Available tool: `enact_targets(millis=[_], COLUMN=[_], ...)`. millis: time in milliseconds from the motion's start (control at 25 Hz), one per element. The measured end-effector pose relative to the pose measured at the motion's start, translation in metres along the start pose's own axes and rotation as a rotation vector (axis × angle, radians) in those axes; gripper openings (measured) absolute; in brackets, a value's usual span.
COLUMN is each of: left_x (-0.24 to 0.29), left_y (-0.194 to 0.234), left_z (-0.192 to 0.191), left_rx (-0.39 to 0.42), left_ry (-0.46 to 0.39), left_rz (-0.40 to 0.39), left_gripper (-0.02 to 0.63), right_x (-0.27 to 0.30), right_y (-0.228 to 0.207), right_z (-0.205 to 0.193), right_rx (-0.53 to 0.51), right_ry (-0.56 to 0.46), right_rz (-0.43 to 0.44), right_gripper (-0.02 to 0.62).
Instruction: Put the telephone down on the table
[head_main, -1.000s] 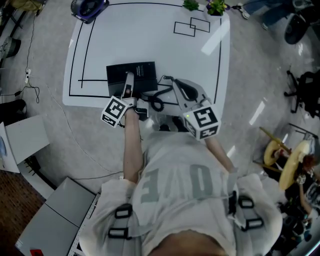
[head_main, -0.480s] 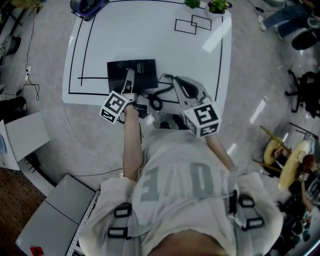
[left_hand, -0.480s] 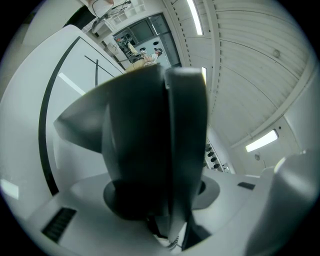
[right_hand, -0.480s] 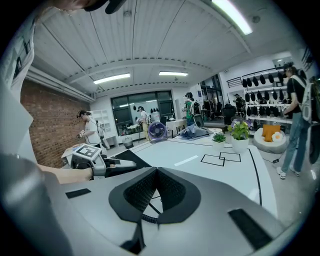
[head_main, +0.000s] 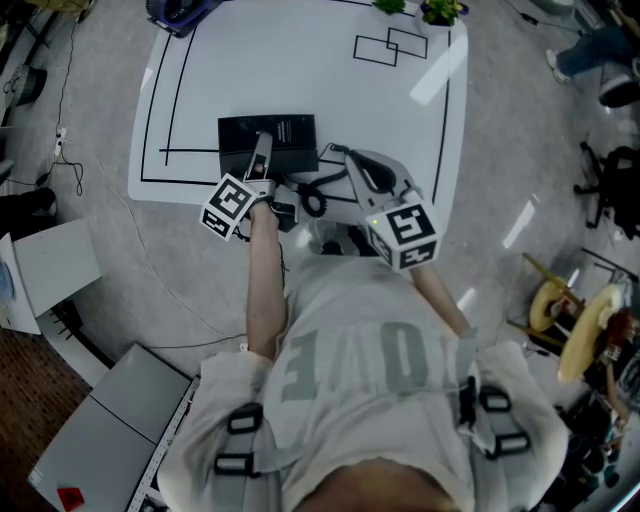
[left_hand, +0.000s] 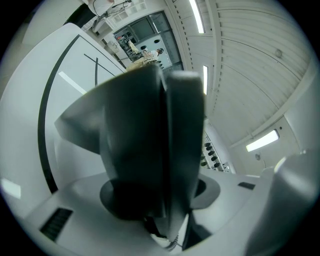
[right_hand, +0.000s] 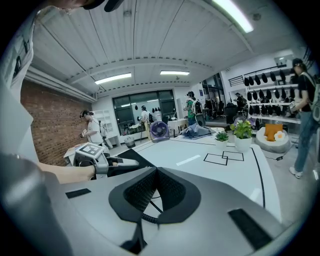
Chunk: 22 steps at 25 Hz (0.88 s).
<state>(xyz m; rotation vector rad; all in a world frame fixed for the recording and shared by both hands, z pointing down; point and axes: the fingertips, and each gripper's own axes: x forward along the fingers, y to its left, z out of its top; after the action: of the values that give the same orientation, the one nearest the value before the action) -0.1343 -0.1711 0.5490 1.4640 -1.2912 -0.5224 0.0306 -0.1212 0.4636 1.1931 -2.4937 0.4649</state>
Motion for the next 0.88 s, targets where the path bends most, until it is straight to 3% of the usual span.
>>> enact_targets(millis=[200, 480, 880], left_x=[-0.004, -0.016, -0.027], left_y=[0.003, 0.009, 0.012], left_z=[0.005, 0.012, -0.006], left_rx=[0.059, 0.21, 0.367], left_ry=[-0.025, -0.043, 0.043], left_rz=[0.068, 0.163, 0.222], left_gripper=[0.209, 0.266, 0.298], right_x=[-0.003, -0.007, -0.013], right_y=[0.001, 0.003, 0.017], right_z=[0.0, -0.002, -0.006], right_rx=[0.0, 0.002, -0.008], right_ry=[0.002, 0.001, 0.0], right_rz=[-0.003, -0.008, 0.009], right_gripper=[0.008, 0.008, 0.008])
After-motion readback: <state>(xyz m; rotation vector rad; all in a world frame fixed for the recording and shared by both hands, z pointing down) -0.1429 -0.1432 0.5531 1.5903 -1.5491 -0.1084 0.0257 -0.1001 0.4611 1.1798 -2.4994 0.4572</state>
